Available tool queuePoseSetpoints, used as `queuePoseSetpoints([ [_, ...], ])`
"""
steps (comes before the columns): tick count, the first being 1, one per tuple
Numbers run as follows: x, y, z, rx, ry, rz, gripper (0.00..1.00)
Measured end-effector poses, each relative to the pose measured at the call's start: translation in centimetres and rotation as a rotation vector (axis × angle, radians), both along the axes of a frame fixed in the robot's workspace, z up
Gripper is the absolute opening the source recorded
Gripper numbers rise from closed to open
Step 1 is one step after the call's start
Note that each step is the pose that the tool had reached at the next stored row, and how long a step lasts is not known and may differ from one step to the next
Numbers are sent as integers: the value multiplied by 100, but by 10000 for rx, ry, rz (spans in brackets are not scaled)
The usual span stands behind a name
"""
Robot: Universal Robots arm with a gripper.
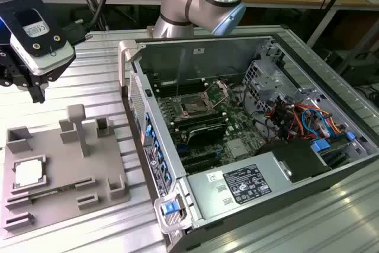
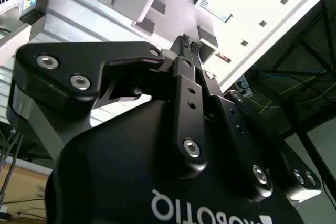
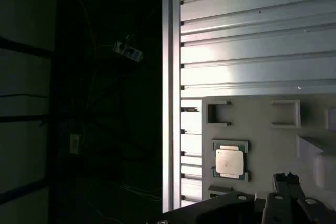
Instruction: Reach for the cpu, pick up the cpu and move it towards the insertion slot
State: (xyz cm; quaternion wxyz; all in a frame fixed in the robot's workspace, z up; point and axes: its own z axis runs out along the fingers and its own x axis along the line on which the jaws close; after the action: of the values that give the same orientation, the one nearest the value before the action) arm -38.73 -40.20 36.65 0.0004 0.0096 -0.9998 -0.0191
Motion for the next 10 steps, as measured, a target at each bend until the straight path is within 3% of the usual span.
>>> queuePoseSetpoints([
  [10,-3,0,-2,1,44,-1,11],
])
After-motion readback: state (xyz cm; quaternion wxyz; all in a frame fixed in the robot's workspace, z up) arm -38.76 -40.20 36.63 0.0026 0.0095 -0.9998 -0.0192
